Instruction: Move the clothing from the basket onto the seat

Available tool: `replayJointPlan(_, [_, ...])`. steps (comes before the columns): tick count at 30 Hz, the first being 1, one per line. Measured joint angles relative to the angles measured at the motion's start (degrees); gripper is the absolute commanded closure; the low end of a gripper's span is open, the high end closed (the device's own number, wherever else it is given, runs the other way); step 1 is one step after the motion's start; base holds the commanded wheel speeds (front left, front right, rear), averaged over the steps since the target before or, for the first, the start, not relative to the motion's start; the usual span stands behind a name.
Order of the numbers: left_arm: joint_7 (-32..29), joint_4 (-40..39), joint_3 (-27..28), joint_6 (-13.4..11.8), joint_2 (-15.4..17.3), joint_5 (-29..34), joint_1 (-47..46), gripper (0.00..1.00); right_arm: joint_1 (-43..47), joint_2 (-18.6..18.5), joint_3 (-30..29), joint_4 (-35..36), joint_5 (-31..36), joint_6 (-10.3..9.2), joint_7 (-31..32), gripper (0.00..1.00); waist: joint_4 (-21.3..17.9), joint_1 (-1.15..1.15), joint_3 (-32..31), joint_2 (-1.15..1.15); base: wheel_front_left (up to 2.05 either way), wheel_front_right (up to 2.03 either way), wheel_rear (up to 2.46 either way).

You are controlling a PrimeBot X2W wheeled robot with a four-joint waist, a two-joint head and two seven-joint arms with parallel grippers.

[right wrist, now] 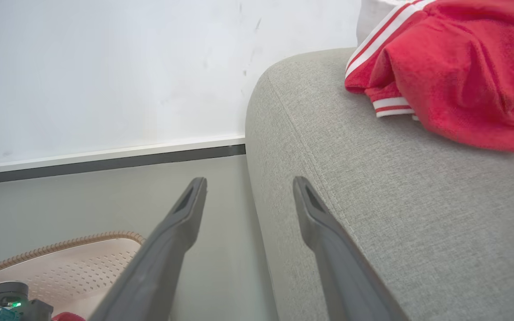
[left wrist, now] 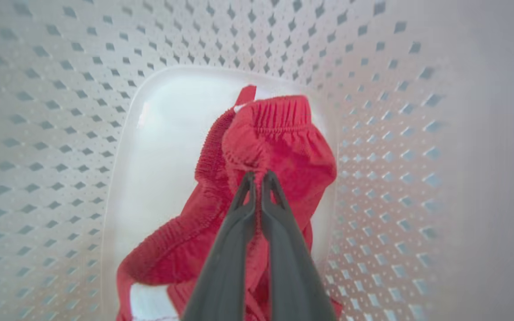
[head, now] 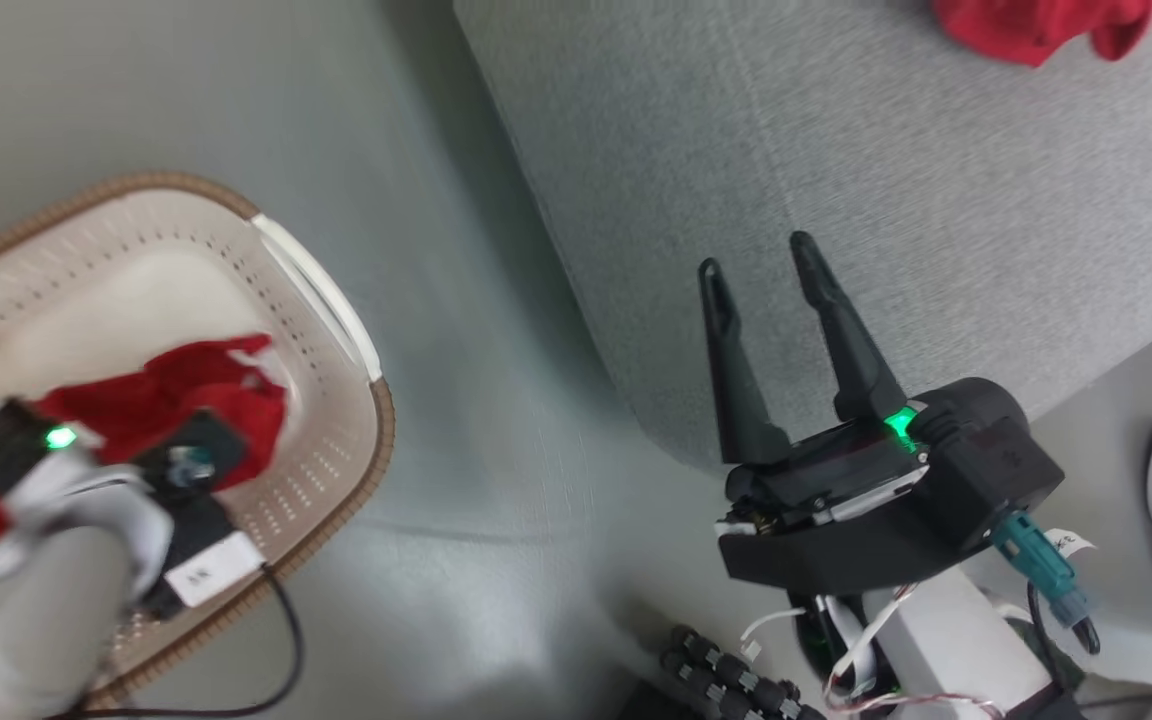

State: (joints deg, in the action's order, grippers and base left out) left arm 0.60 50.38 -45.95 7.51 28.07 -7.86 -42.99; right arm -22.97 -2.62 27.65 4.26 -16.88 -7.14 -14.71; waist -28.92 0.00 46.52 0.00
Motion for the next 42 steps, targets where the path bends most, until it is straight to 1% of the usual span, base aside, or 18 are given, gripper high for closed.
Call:
replayJointPlan(4, [3.2, -1.1, -0.1, 0.0, -2.9, -2.9, 0.0, 1.0, -0.4, 0.0, -1.9, -1.7, 0.3, 0.0, 0.0, 0.0, 0.6, 0.0, -2.7, 0.0, 0.0, 0.0, 0.0])
replayJointPlan(9, [7.1, -2.7, 0.4, 0.0, -5.3, -6.2, 0.5, 1.0, -1.0, 0.0, -4.1, -3.7, 1.8, 0.0, 0.0, 0.0, 2.1, 0.0, -6.2, 0.0, 0.0, 0.0, 0.0])
replayJointPlan(15, [12.0, -5.1, 0.6, 0.0, -6.7, -10.3, 3.0, 1.0, -1.1, -0.1, -5.6, -6.2, 2.5, 0.0, 0.0, 0.0, 4.7, 0.0, -10.5, 0.0, 0.0, 0.0, 0.0])
replayJointPlan(22, [13.2, -8.7, 1.5, 0.0, -8.5, -14.8, 5.5, 1.0, -0.9, -1.0, -7.2, -8.5, 2.5, 0.09, 0.0, 0.0, 8.1, -0.01, -15.8, -0.01, 0.0, 0.0, 0.0])
replayJointPlan(23, [13.4, -10.1, 1.9, 0.0, -9.0, -17.0, 6.6, 1.0, -0.8, -1.2, -7.5, -9.1, 2.5, 0.42, 0.0, 0.0, 9.0, -0.01, -17.4, -0.01, 0.0, 0.0, 0.0])
replayJointPlan(28, [13.7, -14.6, 2.6, 0.0, -9.6, -20.7, 8.8, 1.0, 0.5, -1.9, -8.0, -10.6, 2.5, 1.59, 0.0, 0.0, 11.1, -0.01, -21.4, -0.01, 0.0, 0.0, 0.0])
replayJointPlan(32, [13.7, -18.6, 2.8, 0.0, -9.7, -21.8, 9.6, 1.0, 1.6, -3.0, -8.4, -12.0, 2.2, 2.91, 0.0, 0.0, 12.7, -0.01, -24.7, -0.01, 0.0, 0.0, 0.0])
replayJointPlan(36, [13.7, -23.3, 3.6, 0.0, -10.0, -24.6, 9.8, 1.0, 3.0, -3.3, -8.5, -13.1, 1.7, 4.15, 0.0, 0.0, 14.2, -0.01, -28.0, -0.01, 0.0, 0.0, 0.0])
replayJointPlan(41, [13.7, -29.2, 5.5, 0.0, -10.7, -27.6, 11.3, 1.0, 4.9, -3.5, -7.3, -14.7, 1.2, 6.54, 0.0, 0.0, 15.8, -0.01, -32.2, -0.01, 0.0, 0.0, 0.0])
replayJointPlan(42, [13.7, -29.2, 5.5, 0.0, -10.7, -27.6, 11.3, 1.0, 4.9, -3.5, -7.3, -14.7, 1.2, 6.54, 0.0, 0.0, 15.8, -0.01, -32.2, -0.01, 0.0, 0.0, 0.0])
